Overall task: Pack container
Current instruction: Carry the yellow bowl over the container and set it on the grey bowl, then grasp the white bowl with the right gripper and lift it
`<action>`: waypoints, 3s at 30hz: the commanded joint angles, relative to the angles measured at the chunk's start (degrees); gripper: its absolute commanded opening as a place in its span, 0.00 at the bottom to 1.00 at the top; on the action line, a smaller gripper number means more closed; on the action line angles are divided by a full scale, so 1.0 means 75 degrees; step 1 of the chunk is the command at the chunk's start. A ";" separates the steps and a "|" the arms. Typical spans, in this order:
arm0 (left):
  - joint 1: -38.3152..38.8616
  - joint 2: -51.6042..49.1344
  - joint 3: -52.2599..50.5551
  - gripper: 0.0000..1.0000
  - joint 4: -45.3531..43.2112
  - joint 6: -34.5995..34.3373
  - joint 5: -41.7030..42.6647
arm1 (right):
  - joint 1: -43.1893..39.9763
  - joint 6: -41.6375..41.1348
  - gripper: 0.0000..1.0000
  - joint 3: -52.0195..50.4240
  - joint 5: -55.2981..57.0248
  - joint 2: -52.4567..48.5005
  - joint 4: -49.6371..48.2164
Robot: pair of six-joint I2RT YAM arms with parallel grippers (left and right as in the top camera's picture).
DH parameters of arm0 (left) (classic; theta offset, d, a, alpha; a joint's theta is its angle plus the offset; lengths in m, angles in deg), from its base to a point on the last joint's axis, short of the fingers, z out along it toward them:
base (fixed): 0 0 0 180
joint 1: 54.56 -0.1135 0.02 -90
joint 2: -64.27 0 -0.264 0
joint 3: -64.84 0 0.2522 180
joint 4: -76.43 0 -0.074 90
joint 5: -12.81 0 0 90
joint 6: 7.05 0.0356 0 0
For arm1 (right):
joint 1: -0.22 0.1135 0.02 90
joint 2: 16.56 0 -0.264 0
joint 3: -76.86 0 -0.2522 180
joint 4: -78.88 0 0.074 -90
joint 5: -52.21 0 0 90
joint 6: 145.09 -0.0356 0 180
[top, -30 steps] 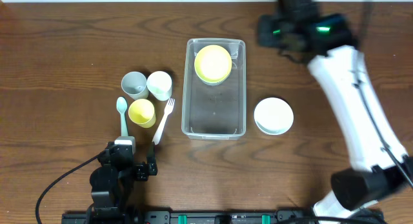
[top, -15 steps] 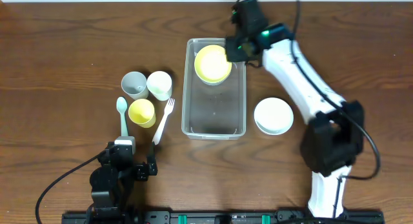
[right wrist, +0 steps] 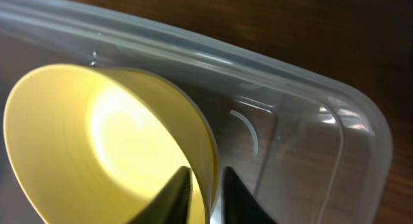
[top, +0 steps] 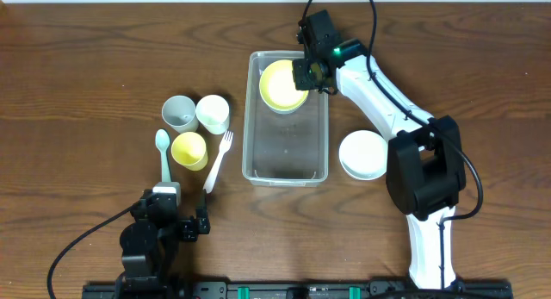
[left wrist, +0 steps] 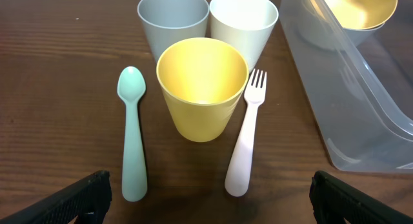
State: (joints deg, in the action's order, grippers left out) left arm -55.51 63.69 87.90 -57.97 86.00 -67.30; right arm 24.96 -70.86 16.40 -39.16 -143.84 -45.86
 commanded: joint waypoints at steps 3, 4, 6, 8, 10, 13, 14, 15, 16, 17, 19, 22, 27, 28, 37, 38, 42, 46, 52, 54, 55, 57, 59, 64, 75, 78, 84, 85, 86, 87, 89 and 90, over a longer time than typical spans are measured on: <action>0.0023 0.0047 -0.0096 0.98 -0.0020 0.0079 -0.0061 | 0.0050 -0.0219 0.01 0.0009 -0.0026 -0.0140 -0.0023; 0.0023 0.0047 -0.0096 0.98 -0.0023 0.0079 -0.0061 | 0.0050 -0.0306 0.01 0.0012 -0.0026 -0.0128 -0.0026; 0.0023 0.0047 -0.0096 0.98 -0.0023 0.0079 -0.0061 | 0.0050 -0.0402 0.01 0.0017 -0.0035 -0.0128 -0.0017; 0.0023 0.0047 -0.0096 0.98 -0.0023 0.0079 -0.0061 | 0.0047 -0.0551 0.01 0.0017 -0.0085 -0.0125 0.0015; 0.0023 0.0047 -0.0096 0.98 -0.0023 0.0079 -0.0061 | 0.0050 -0.0551 0.01 0.0017 -0.0085 -0.0117 0.0041; 0.0023 0.0047 -0.0096 0.98 -0.0023 0.0079 -0.0061 | 0.0050 -0.0551 0.01 0.0026 -0.0093 -0.0105 0.0160; 0.0023 0.0047 -0.0096 0.98 -0.0023 0.0079 -0.0061 | 0.0050 -0.0545 0.01 0.0026 -0.0108 -0.0099 0.0195; 0.0023 0.0047 -0.0096 0.98 -0.0023 0.0079 -0.0061 | 0.0058 -0.0536 0.01 0.0026 -0.0119 -0.0079 0.0236; 0.0023 0.0047 -0.0096 0.98 -0.0023 0.0079 -0.0061 | 0.0064 -0.0510 0.01 0.0029 -0.0146 -0.0055 0.0256; 0.0023 0.0047 -0.0096 0.98 -0.0023 0.0079 -0.0061 | 0.0070 -0.0510 0.01 0.0029 -0.0146 -0.0020 0.0271; 0.0023 0.0047 -0.0096 0.98 -0.0023 0.0079 -0.0061 | 0.0070 -0.0516 0.01 0.0032 -0.0143 0.0070 0.0280; 0.0023 0.0047 -0.0096 0.98 -0.0023 0.0079 -0.0061 | 0.0070 -0.0595 0.01 0.0032 -0.0169 0.0254 0.0370; 0.0023 0.0047 -0.0096 0.98 -0.0020 0.0079 -0.0061 | 0.0070 -0.0746 0.21 0.0032 -0.0256 0.0431 0.0495; 0.0023 0.0047 -0.0096 0.98 -0.0023 0.0079 -0.0061 | 0.0070 -0.0714 0.32 0.0032 -0.0271 0.0431 0.0478; 0.0023 0.0047 -0.0096 0.98 -0.0023 0.0079 -0.0061 | -0.0079 -0.0297 0.42 0.0041 -0.0361 0.1804 -0.0219; 0.0023 0.0047 -0.0096 0.98 -0.0023 0.0079 -0.0061 | -0.0187 -0.0312 0.43 0.0041 -0.0224 0.2197 -0.0131; 0.0023 0.0047 -0.0096 0.98 -0.0023 0.0079 -0.0061 | -0.0726 -0.0766 0.42 0.0041 0.0329 0.3334 0.1087; 0.0023 0.0047 -0.0096 0.98 -0.0023 0.0079 -0.0061 | -0.1434 -0.1341 0.46 0.0038 0.0883 0.3838 0.3220; 0.0023 0.0047 -0.0096 0.98 -0.0023 0.0079 -0.0061 | -0.2095 -0.1376 0.51 -0.0863 0.0933 0.3704 0.5015; 0.0023 0.0047 -0.0096 0.98 -0.0023 0.0079 -0.0061 | -0.2139 -0.1384 0.52 -0.1553 0.0927 0.3704 0.4887; 0.0023 0.0047 -0.0096 0.98 -0.0023 0.0079 -0.0061 | -0.2139 -0.1434 0.52 -0.1897 0.0924 0.3704 0.4756; 0.0023 0.0047 -0.0096 0.98 -0.0023 0.0079 -0.0061 | -0.2139 -0.1556 0.52 -0.2664 0.0924 0.3704 0.4316; 0.0023 0.0047 -0.0096 0.98 -0.0023 0.0079 -0.0061 | -0.2139 -0.1553 0.50 -0.3439 0.0860 0.3704 0.3695; 0.0023 0.0047 -0.0096 0.98 -0.0023 0.0079 -0.0061 | -0.2139 -0.1609 0.43 -0.4852 0.0632 0.3701 0.2401; 0.0023 0.0047 -0.0096 0.98 -0.0023 0.0079 -0.0061 | -0.2139 -0.1865 0.01 -0.6041 0.0321 0.3756 0.0731; 0.0023 0.0047 -0.0096 0.98 -0.0023 0.0079 -0.0061 | -0.2139 -0.1824 0.01 -0.5654 0.0361 0.3963 0.0778; 0.0023 0.0047 -0.0096 0.98 -0.0023 0.0079 -0.0061 | -0.2104 -0.1448 0.01 -0.4103 0.0379 0.4835 0.1160; 0.0023 0.0047 -0.0096 0.98 -0.0023 0.0079 -0.0061 | -0.2072 -0.1358 0.01 -0.3797 0.0370 0.4948 0.1180; 0.0023 0.0047 -0.0096 0.98 -0.0023 0.0079 -0.0061 | -0.2002 -0.1317 0.01 -0.3433 0.0353 0.5056 0.1212; 0.0023 0.0047 -0.0096 0.98 -0.0023 0.0079 -0.0061 | -0.1918 -0.1311 0.01 -0.3127 0.0321 0.5115 0.1227; 0.0023 0.0047 -0.0096 0.98 -0.0020 0.0079 -0.0061 | -0.1641 -0.1306 0.01 -0.2535 0.0315 0.5132 0.1253; 0.0023 0.0047 -0.0096 0.98 -0.0023 0.0079 -0.0061 | -0.1454 -0.1314 0.01 -0.2320 0.0315 0.5100 0.1212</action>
State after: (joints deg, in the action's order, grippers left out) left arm -55.51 63.69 87.88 -57.95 86.00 -67.30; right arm 10.75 -82.01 -5.44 -36.69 -106.91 -36.99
